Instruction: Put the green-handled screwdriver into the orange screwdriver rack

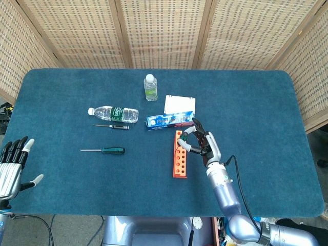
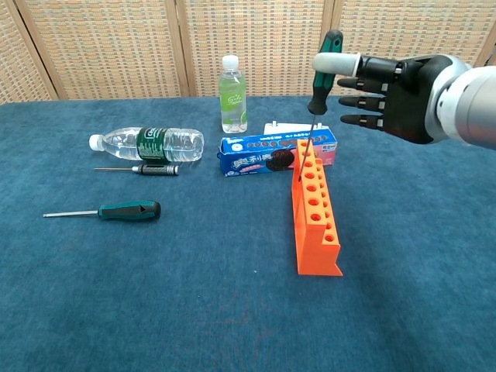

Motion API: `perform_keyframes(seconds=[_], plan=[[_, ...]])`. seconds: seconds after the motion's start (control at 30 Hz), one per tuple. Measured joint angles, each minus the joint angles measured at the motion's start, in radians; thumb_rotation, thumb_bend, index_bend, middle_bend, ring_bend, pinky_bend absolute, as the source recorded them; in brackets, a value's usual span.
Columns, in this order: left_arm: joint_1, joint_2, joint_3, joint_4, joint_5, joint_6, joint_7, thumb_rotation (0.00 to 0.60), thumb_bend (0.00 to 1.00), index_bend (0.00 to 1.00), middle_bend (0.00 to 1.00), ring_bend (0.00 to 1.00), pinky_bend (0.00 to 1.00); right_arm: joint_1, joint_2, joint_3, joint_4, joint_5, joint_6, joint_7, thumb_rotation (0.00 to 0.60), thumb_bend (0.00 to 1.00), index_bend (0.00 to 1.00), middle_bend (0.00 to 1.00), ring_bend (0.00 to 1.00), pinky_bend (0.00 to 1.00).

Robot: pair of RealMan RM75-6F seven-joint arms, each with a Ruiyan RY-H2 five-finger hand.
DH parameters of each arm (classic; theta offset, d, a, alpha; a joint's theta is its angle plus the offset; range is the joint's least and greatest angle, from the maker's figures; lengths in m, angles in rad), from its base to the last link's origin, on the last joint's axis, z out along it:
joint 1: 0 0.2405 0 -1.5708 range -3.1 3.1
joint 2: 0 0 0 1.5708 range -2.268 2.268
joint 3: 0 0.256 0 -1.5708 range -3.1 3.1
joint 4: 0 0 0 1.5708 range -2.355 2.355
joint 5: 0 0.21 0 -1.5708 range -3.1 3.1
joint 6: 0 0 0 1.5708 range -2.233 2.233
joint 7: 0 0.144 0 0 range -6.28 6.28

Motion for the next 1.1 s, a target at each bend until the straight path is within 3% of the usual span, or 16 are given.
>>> perform_keyframes(seconds=[0.7,1.1], plan=[[0.001,0.001,0.002,-0.001,0.004,0.004,-0.002,0.6,0.0,0.0,0.0,0.0,0.0,-0.004,0.025,0.019,-0.061,-0.016,0.037,-0.018,0.6,0.22,0.67,0.02,0.0,0.0],[-0.001,-0.002,0.004,0.0,0.002,-0.002,0.006,0.6,0.0,0.0,0.0,0.0,0.0,-0.012,0.041,0.016,-0.034,0.002,0.0,0.005,0.6,0.22,0.67,0.02,0.0,0.0]])
